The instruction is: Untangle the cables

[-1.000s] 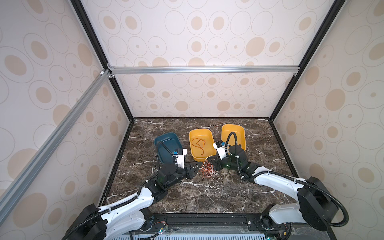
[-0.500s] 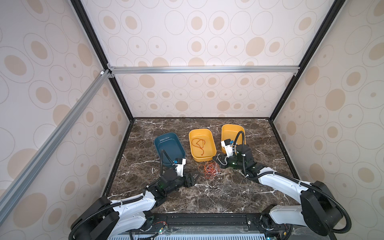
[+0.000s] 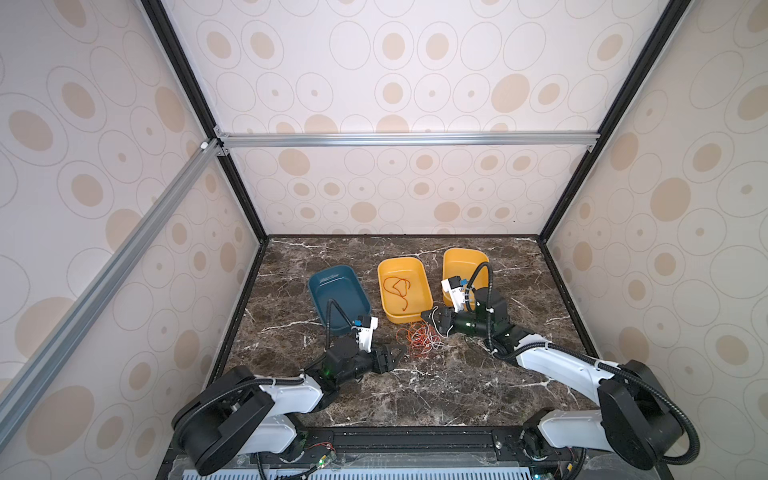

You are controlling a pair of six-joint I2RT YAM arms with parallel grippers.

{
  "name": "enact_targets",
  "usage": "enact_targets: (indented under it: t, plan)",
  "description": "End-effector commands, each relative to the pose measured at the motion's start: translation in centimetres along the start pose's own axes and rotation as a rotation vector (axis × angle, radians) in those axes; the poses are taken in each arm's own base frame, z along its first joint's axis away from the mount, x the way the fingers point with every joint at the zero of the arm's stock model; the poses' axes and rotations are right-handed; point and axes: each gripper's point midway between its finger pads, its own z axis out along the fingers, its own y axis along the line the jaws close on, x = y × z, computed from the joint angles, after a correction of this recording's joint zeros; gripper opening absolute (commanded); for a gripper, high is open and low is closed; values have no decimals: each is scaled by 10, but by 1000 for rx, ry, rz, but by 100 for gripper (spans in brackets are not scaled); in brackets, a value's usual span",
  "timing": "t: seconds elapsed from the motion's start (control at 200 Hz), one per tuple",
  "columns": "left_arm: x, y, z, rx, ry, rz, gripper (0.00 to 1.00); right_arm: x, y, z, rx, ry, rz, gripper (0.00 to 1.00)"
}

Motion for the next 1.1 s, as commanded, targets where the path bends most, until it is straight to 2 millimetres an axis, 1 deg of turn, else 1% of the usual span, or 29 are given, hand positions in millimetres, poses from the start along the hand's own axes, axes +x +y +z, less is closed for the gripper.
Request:
enact_targets:
  t: [0.0,0.14,0.225,0.295,0.385,0.465,0.585,0.69,0.85,0.95,1.095]
  plan:
    - [-26,-36,12,153,-70,10,71,3,14,5,-116,10,47,0]
    - [-32,-49,18,235,-93,-10,70,10,14,8,-127,28,64,0]
    - [-31,-46,27,227,-79,-17,69,13,16,8,-131,34,60,0]
    - [-27,-44,34,222,-59,-23,68,12,19,8,-138,33,58,0]
    - [-24,-38,41,211,-47,-35,64,11,24,8,-152,33,57,0]
    - [-22,-34,45,204,-48,-49,58,12,30,8,-170,38,53,0]
    - [-20,-27,51,179,-41,-65,39,13,36,7,-191,45,57,0]
    - [-19,-23,53,166,-44,-71,28,10,41,4,-202,39,49,0]
    - [-17,-15,53,135,-47,-78,8,5,48,-3,-187,33,14,0]
    - [-15,-9,51,110,-52,-85,0,1,54,-11,-161,30,-20,0]
    - [-9,8,51,42,-42,-86,0,-10,69,-27,-143,10,-77,0]
